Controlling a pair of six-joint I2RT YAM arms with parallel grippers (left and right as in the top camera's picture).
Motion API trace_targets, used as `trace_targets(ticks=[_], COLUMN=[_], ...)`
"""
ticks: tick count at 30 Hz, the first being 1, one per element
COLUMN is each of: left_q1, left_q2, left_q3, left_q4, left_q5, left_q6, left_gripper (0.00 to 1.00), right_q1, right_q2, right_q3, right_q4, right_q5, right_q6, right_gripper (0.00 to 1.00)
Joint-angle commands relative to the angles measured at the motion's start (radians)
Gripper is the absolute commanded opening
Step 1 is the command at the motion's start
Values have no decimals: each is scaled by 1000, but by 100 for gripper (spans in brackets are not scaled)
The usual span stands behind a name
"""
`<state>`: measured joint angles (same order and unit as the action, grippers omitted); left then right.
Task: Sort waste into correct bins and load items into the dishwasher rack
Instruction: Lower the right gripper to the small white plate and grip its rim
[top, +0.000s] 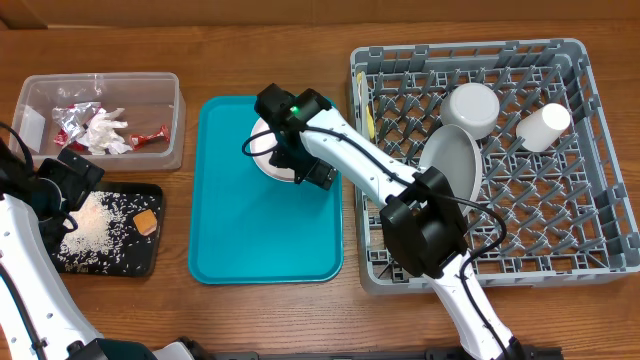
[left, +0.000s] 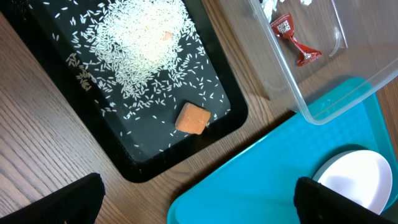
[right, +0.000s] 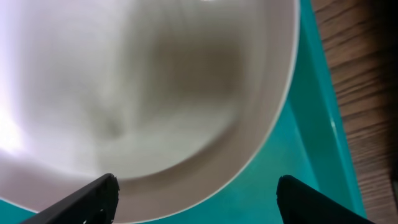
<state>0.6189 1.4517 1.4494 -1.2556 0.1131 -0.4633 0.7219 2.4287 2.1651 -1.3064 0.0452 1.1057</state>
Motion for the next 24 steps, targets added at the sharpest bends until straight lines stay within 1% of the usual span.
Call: trace_targets(ticks=[1,6,10,20,24], left_q1=[3,3,3,3,3], left_q2=[3,3,3,3,3], left_q3=[-5,-5,-5,-5,-5], left_q4=[4,4,4,4,4], left_q5=[3,3,3,3,3], left_q6=[22,22,22,22,22], left_gripper=[100,100,100,100,100], right_q1=[17,21,21,25,25], right_q2=[3,35,37,82,86], right_q3=[-6,-6,-6,-6,-6], right_q4=[5,12,29,31,30], right_q5=[14,14,14,17,19], right_q6=[26,48,48,47,45], right_gripper=[84,82,75,75,64])
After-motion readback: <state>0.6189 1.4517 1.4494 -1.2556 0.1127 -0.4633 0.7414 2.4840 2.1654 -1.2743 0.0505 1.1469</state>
